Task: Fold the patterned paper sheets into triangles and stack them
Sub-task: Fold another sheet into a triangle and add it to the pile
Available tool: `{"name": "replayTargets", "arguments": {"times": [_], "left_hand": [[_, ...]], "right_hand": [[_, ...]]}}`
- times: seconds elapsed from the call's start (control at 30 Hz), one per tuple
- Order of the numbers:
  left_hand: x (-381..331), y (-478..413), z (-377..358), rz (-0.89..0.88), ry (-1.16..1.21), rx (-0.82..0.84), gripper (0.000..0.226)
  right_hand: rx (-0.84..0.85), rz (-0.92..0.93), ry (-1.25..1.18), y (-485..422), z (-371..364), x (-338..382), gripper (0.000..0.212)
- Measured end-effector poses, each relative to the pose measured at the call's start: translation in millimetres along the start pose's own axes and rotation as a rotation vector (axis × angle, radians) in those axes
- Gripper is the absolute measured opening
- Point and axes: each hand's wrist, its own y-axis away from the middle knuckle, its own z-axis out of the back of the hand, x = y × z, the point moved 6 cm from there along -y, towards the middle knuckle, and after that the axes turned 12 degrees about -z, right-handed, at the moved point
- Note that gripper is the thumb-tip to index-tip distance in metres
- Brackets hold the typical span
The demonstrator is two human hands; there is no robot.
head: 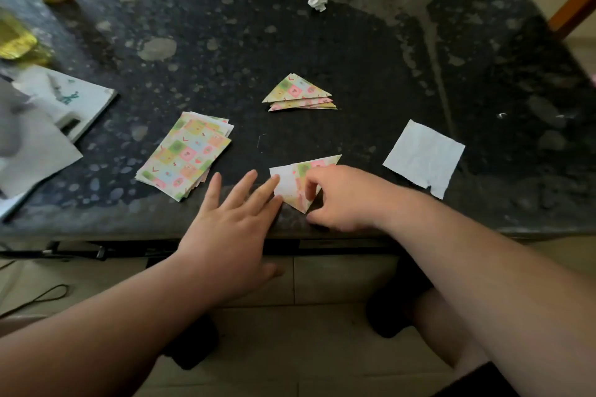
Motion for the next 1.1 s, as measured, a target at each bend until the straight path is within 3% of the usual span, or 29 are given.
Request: {"name": "replayTargets", "arguments": {"times": [0.1,0.27,0.63,0.83,0.93,1.0,1.1], "left_hand": [[-4,-6,-2,-0.067,0.026,0.011,0.107],[0,-8,-4,-0.104,0.028,0.049,0.105],[6,-9,9,-0.065,-0.012,-0.016,0.087],[4,-13,18,-0.063,-0.037,-0.034,0.075],[7,-14,24,-0.051,-0.055,-0.012,0.063],[8,-20,27,-0.035,-0.022,-0.046,0.047],[19,-31,26,0.107,0.36,-0.184,0.023]], "right_hand": [[-0.187,0.098,0.288,27,-4,14,0.04],[-0.174,0.116,0.359,35,-13,9,0.063],[-0.26,0.154,0.468,28,-19,11,0.055],[-0.215,0.15,0.56,34,-19,9,0.05],[-0.163,0.152,0.449,29,-8,1,0.042],[-0.219,0.137,0.282,22,2,-5,0.032],[-0.24,0.026,-0.16,4,9,-15,0.011]]}}
